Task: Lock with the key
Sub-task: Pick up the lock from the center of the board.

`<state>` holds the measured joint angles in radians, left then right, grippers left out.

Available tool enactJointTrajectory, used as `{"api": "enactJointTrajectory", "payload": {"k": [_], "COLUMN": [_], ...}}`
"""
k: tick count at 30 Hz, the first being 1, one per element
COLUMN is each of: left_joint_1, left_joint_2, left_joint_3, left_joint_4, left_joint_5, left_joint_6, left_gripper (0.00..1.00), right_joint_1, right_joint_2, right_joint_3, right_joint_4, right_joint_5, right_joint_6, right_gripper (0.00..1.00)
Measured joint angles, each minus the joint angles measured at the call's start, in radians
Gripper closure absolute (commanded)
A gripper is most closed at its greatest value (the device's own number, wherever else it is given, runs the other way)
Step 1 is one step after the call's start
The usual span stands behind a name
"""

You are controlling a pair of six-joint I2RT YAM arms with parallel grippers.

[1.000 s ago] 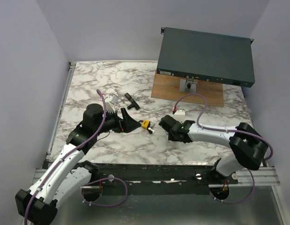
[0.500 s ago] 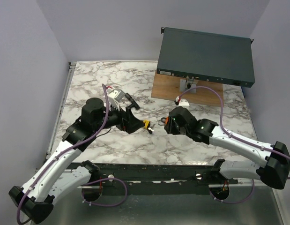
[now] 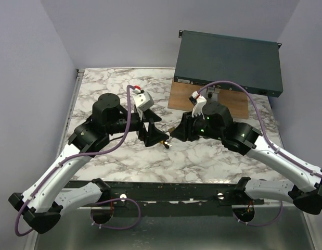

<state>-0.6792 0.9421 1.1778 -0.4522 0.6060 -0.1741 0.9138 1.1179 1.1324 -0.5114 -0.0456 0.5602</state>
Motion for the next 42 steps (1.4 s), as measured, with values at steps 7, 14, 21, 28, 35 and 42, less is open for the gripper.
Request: {"api": "enactJointTrajectory", "payload": {"k": [7, 14, 21, 28, 35, 42], "left_joint_1": [-0.032, -0.043, -0.054, -0.049, -0.049, -0.050], "left_joint_2": [0.072, 0.075, 0.074, 0.074, 0.071, 0.077], "left_joint_3": [0.071, 0.077, 0.077, 0.077, 0.082, 0.135], "left_joint_4": [-0.089, -0.140, -0.149, -0.098, -0.044, -0.064], "left_joint_5": [0.086, 0.109, 0.051, -0.147, -0.162, -0.211], "left_joint_6": [0.106, 0.142, 0.111, -0.154, -0.269, -0.370], "left_gripper": [0.23, 0.27, 0.28, 0.32, 0.37, 0.37], "right_joint_1": [0.000, 0.000, 0.000, 0.000, 0.000, 0.000], "right_joint_2": [-0.023, -0.026, -0.032, -0.056, -0.060, -0.060], "right_joint_3": [0.039, 0.049, 0.073, 0.073, 0.073, 0.073], "right_joint_4": [-0.016, -0.034, -0.059, -0.053, -0.031, -0.028], "right_joint_5": [-0.089, -0.110, -0.097, -0.040, -0.016, 0.010], "right_joint_6": [-0.016, -0.019, -0.019, -0.010, -0.010, -0.010], "right_gripper": [0.99, 0.99, 0.99, 0.99, 0.99, 0.99]}}
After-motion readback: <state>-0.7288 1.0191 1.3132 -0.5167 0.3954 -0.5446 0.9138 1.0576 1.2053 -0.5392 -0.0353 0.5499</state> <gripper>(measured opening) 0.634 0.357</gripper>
